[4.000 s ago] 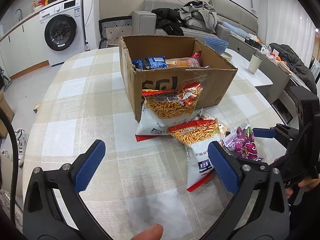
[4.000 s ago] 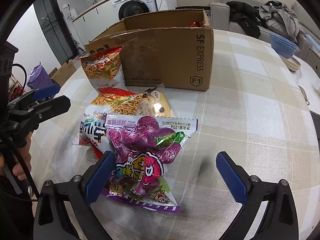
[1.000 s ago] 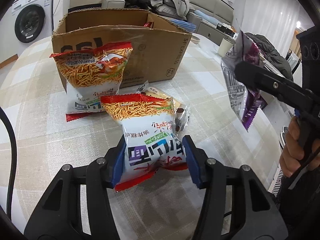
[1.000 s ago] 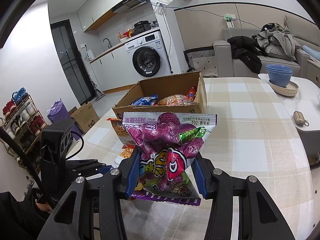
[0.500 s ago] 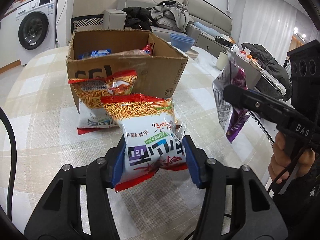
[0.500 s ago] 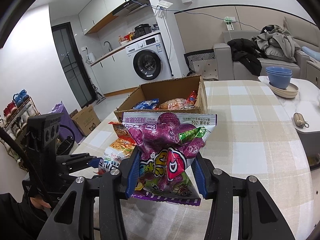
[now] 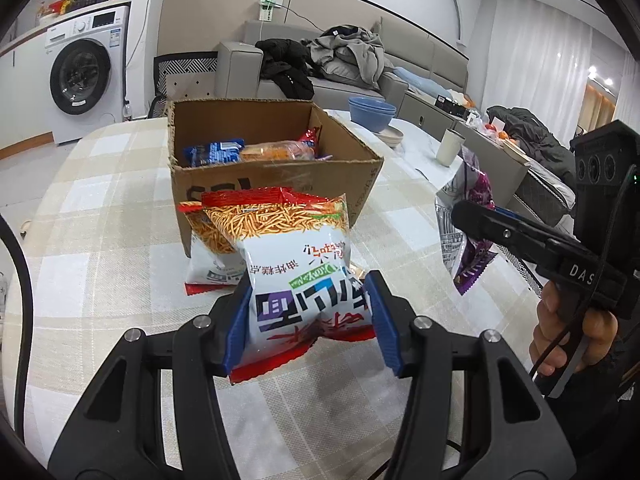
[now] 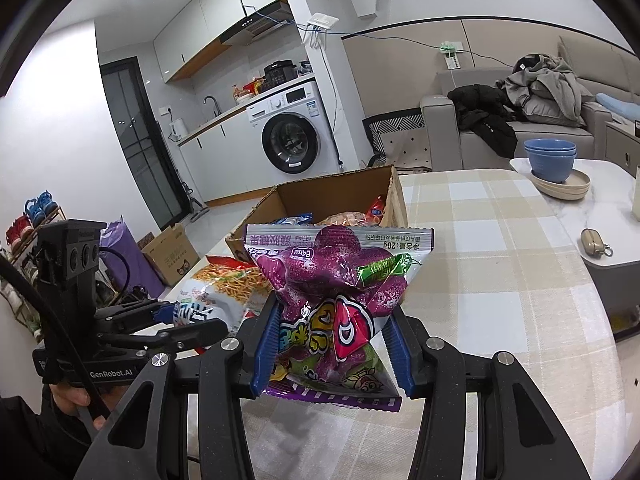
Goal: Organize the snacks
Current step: 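Carry the noodle bag and candy bag into the box and open both tools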
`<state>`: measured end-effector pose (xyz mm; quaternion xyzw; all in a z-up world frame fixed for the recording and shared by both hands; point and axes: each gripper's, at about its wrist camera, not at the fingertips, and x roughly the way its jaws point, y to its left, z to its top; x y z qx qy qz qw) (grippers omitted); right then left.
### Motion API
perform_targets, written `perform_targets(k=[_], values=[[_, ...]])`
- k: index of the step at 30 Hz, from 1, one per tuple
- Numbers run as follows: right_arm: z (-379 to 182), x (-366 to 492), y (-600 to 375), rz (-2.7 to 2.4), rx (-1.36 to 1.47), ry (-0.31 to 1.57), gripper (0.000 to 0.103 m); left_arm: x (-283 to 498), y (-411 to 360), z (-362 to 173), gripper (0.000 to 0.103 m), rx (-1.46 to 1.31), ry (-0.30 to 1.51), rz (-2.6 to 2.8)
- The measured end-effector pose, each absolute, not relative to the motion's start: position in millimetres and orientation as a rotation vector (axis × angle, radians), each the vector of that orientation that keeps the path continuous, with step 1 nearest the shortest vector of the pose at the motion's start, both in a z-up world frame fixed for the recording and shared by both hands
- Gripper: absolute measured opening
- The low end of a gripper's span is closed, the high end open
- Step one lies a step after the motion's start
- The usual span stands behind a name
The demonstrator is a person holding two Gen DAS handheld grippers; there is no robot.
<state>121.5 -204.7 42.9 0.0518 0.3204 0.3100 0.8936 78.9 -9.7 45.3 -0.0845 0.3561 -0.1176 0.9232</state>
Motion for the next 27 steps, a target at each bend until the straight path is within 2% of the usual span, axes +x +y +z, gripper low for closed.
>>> perform_targets(k=[17,27], values=[[55,120,-201,0.626,0.111,0.635,0.049,60,26,97,0.051,-0.178,0.623,-0.186],[73,127,-193,0.638,0.101,0.607,0.049,75,32,116,0.051,-0.174,0.616,-0.178]])
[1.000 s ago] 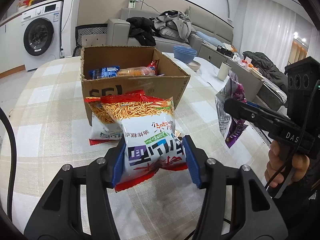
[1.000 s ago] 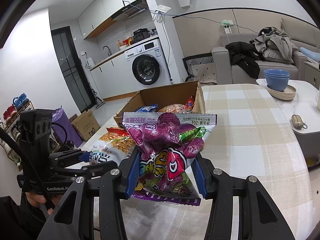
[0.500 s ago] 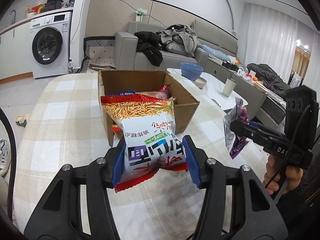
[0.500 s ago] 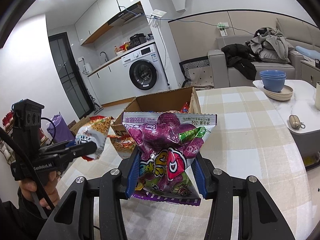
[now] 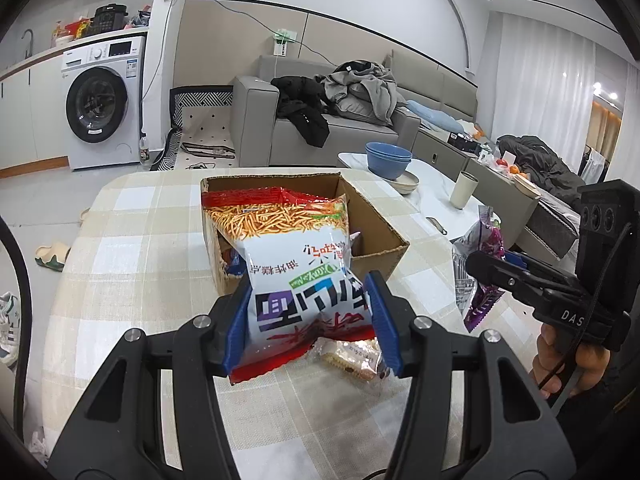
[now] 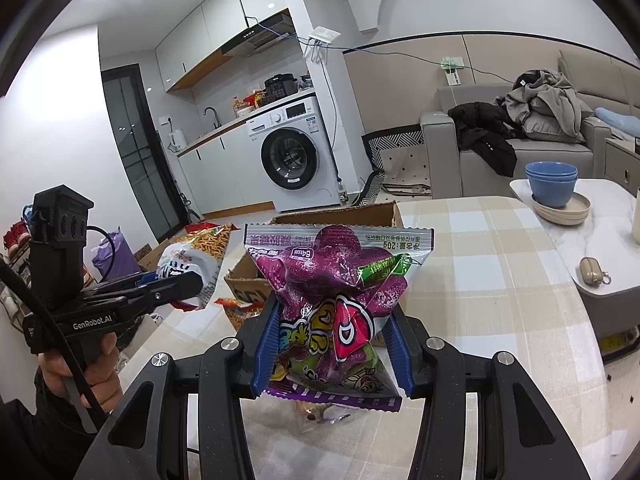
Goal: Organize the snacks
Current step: 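Carry the noodle bag and candy bag into the box and open both tools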
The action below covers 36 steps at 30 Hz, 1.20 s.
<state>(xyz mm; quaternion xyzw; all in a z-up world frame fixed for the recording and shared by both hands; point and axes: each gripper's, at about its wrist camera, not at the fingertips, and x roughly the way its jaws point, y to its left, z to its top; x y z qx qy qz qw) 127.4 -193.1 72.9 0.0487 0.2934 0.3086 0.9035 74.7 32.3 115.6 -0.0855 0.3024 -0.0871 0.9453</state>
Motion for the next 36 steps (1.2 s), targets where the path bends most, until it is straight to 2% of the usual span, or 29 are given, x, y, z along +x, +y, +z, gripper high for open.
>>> perform_targets(k=[22,36], values=[[90,182,-164,0.660,0.086,0.621,0.049,120,57,139,0.051,-0.178,0.643,-0.135],[81,209,-148,0.657,0.075,0.643,0.049,178,60,123,0.051,-0.191,0.679,-0.122]])
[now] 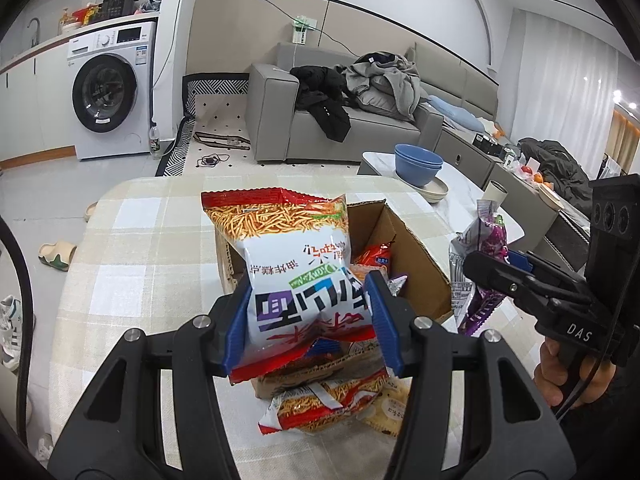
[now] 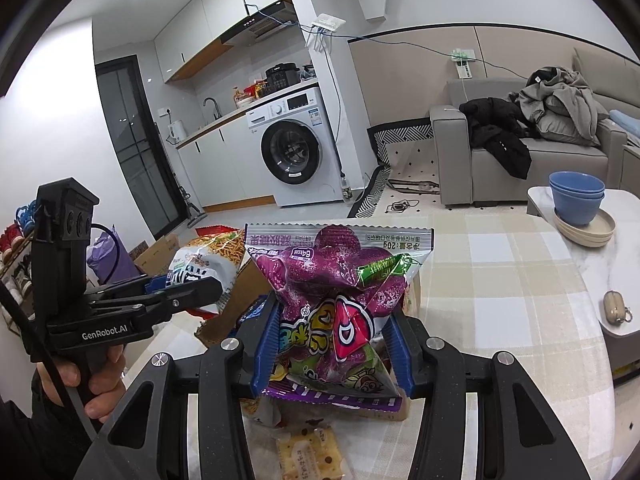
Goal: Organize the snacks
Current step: 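Carry the noodle bag and candy bag into the box and open both tools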
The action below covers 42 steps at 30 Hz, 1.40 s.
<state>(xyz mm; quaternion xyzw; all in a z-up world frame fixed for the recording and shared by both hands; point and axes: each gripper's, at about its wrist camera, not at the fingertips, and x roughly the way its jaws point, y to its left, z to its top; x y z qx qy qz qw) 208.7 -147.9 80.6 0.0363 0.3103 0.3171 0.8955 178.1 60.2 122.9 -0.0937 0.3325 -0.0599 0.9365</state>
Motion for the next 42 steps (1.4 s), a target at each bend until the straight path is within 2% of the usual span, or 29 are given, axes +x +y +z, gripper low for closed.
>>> perform_targets(k=[22,34,36,40,41,42], values=[[36,264,-97,0.650,-0.061,0.730,0.049,272,34,68,0.051,-0.147,0.767,-0.128],[33,269,-92,0.621,-0.148,0.738,0.051,289,20,52,0.053,-0.112,0.765,-0.145],[35,264,-93,0.616,-0.151,0.720,0.055,290,21,51,0.054,-0.122,0.769,-0.143],[44,257,-107,0.627,-0.107,0.673,0.084,289,25,48,0.061,-0.142,0.779,-0.151],[47,255,-110,0.620,-0.101,0.666,0.088,290,22,47,0.065,-0.138,0.776,-0.152],[49,254,-114,0.608,-0.101,0.660,0.089,284,25,49,0.073,-0.136,0.772,-0.150]])
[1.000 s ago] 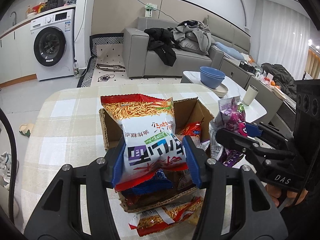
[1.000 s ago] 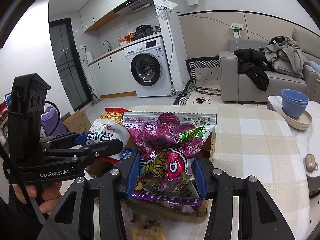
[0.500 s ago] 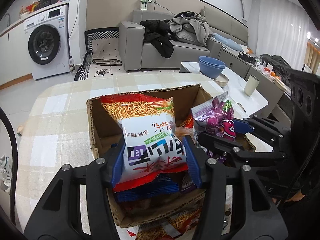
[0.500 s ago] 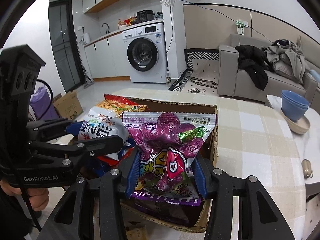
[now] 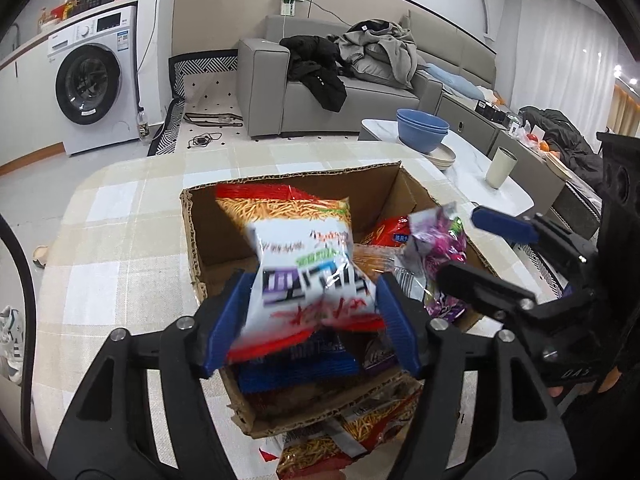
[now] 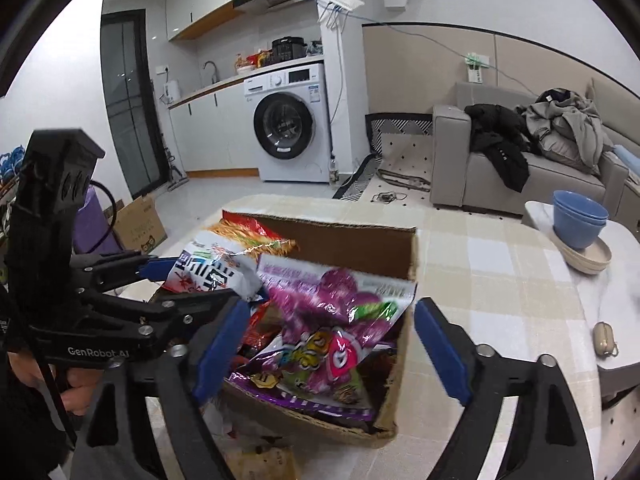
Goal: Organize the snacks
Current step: 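Carry the noodle bag and candy bag into the box and open both tools, then withdraw both open tools from the box toward the remaining snacks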
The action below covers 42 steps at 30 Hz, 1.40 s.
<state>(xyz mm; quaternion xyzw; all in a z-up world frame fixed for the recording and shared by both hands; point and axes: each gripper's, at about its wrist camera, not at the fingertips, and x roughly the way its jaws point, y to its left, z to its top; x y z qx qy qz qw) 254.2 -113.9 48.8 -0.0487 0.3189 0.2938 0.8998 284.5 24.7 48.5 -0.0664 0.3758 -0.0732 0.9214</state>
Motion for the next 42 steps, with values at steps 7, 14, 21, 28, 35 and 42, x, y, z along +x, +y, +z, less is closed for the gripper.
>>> perform_targets(k=[7,14,21,28,35,42], values=[[56,245,-139,0.555,-0.075,0.673,0.102,260,22,57,0.103,-0.110,0.744,-0.129],[55,220,-156,0.557,-0.036,0.691,0.102,212,42,69,0.102,-0.149,0.705,-0.105],[46,192,-165,0.571,0.007,0.701,0.102,165,59,76,0.102,-0.156,0.686,-0.072],[41,167,-175,0.578,0.039,0.678,0.103,129,60,78,0.102,-0.146,0.666,-0.066],[33,144,-179,0.566,0.021,0.645,0.103,105,46,74,0.102,-0.116,0.651,-0.070],[27,132,-179,0.574,0.006,0.611,0.103,93,42,61,0.102,-0.131,0.634,-0.051]])
